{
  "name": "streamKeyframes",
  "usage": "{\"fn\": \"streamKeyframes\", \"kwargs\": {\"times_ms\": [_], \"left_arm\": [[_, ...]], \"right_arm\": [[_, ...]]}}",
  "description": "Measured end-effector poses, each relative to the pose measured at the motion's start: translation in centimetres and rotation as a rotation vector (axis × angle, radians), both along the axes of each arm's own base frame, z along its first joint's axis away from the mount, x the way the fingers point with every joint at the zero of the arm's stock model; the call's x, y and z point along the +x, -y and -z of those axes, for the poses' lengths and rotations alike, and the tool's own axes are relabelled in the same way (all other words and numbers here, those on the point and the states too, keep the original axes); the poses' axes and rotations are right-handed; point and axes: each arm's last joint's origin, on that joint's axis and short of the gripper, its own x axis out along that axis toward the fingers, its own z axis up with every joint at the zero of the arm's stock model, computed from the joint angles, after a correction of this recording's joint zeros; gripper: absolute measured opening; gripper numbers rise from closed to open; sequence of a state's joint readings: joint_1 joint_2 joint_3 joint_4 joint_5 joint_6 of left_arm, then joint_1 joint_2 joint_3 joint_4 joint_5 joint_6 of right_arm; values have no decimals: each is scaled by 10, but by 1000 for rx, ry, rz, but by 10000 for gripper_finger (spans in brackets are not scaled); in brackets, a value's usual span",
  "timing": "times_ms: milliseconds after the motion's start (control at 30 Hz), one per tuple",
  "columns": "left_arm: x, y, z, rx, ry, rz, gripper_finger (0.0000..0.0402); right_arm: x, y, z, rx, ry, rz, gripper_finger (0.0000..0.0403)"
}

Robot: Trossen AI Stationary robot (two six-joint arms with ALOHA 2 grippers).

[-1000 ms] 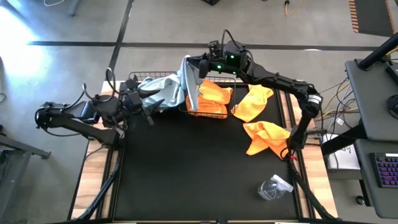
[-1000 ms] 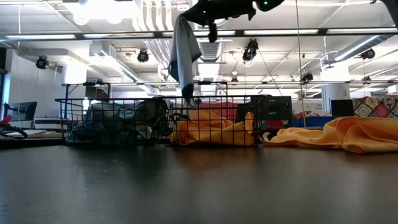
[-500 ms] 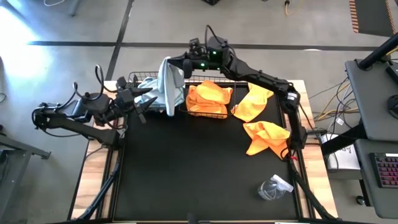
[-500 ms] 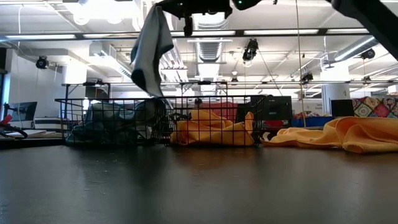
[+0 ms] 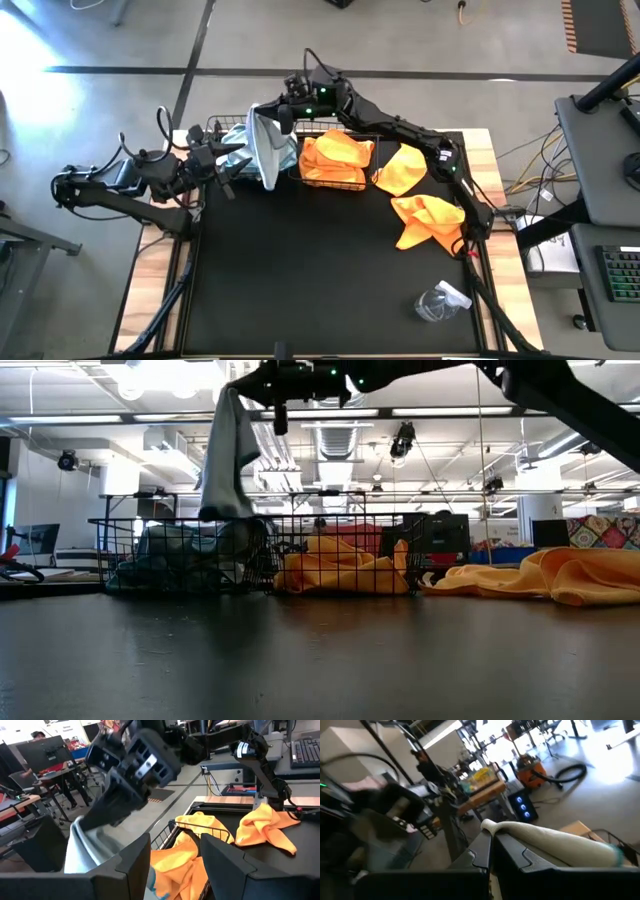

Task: Sort microfiber towel by color & place in baskets
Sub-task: Put the blue towel into the left black wire basket

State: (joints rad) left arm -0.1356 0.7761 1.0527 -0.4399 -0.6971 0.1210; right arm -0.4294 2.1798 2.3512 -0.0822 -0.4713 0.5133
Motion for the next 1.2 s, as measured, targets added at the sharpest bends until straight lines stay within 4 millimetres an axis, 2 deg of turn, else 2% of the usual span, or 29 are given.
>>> {"fn": "streamKeyframes", "kwargs": {"times_ms": [367,700,900,1200], "left_arm": [[-1,0,5,-29,-29,-5,158],[-1,0,8,-60,-41,-12,158],[0,0,8,-69,-36,-14,158],[0,0,8,-97,-22,-19,158]], "right_arm": [[18,7,40,40,-81,-62,9],[23,7,55,67,-134,-95,9],[23,13,56,43,-138,62,9],[19,24,60,-124,-219,375,9]]}}
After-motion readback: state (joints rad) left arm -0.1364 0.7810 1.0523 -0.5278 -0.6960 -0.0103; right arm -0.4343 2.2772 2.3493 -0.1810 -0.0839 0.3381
